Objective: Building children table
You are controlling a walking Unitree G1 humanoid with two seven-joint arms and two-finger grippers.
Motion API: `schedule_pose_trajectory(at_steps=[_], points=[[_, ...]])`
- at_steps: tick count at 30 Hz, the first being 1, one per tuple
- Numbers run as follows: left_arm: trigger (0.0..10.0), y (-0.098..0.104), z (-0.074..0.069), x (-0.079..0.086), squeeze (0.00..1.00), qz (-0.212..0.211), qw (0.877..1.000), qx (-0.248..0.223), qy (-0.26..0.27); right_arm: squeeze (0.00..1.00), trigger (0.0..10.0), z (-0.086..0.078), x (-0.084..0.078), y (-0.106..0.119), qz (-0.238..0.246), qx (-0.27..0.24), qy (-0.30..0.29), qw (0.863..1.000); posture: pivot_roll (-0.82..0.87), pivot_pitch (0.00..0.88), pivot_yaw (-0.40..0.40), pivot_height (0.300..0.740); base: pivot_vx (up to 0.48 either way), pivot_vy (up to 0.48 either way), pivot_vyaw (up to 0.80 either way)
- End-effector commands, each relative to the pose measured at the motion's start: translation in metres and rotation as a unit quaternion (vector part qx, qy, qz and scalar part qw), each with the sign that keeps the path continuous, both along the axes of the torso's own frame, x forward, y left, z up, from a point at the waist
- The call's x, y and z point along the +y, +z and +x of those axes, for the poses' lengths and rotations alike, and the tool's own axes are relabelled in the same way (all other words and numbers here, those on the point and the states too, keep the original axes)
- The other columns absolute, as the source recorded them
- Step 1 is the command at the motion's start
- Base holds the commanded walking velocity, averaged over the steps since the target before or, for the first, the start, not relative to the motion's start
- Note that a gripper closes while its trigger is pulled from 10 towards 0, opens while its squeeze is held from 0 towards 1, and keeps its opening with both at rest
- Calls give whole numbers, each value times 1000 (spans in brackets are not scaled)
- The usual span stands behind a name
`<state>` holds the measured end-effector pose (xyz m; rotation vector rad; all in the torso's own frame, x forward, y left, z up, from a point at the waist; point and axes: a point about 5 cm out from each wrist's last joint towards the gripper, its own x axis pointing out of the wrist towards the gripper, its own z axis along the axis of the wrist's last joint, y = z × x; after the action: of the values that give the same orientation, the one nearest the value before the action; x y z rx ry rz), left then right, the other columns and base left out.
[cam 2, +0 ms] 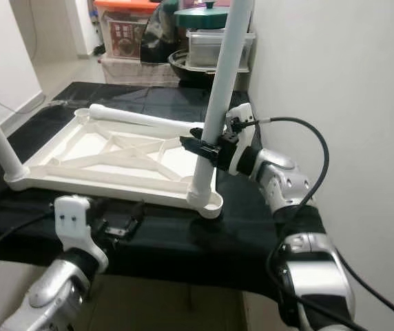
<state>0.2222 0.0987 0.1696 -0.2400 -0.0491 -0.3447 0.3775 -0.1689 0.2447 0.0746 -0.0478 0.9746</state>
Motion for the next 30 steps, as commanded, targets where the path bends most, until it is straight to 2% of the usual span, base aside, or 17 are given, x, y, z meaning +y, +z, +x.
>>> schedule_pose_trajectory(at_steps=[1,8,14,18,30], points=[[10000,2,-3,0,0,1,1000,1,0,0,10000,2,1,8,-8,-19,10,1000,189,81,-42,740,0,0,0],[10000,4,-14,-2,0,-2,1000,13,-2,0,10000,6,-7,16,-15,-35,19,999,197,136,-43,740,0,0,0],[10000,5,-18,-3,0,-1,1000,19,-5,0,10000,7,-9,20,-19,-53,24,998,201,151,-36,740,0,0,0],[10000,6,-23,-4,0,2,1000,25,-8,0,10000,7,-8,15,-30,-60,41,997,214,161,-31,740,0,0,0],[10000,8,-25,-3,0,6,1000,29,-8,0,10000,4,-6,4,-49,-58,77,994,220,163,-28,740,0,0,0]])
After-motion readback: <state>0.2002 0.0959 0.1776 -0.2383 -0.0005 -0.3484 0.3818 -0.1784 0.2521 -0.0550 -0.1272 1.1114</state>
